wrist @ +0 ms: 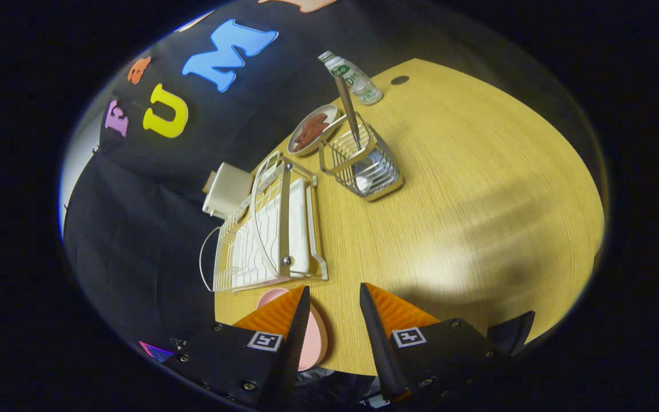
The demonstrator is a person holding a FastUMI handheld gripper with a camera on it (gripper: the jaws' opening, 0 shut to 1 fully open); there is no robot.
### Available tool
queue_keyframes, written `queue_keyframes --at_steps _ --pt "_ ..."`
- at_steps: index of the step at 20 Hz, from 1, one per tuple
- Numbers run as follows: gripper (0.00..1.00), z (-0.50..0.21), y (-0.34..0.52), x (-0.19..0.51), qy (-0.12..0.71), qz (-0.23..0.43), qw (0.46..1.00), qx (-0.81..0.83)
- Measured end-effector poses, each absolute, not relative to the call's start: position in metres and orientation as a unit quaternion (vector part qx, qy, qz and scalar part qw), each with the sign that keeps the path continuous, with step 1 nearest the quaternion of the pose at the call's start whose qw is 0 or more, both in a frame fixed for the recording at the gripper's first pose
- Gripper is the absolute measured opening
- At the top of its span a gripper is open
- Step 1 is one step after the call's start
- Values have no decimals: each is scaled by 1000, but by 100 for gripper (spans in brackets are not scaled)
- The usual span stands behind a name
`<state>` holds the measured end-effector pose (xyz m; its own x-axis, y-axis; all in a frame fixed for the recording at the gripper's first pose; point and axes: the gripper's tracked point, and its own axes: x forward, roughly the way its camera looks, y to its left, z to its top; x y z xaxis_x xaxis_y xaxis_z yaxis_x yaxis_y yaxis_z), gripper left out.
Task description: Take the plate from the dish rack, then take the spoon from the basket and place it into the plate.
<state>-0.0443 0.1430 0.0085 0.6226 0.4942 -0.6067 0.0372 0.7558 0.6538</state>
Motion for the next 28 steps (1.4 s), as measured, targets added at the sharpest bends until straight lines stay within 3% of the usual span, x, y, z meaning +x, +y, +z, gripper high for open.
queue_keyframes --at_steps 15,27,28 --pt "56 61 69 119 307 40 911 271" --pt "56 32 68 189 330 24 905 269" --pt "49 29 69 191 332 28 904 270"
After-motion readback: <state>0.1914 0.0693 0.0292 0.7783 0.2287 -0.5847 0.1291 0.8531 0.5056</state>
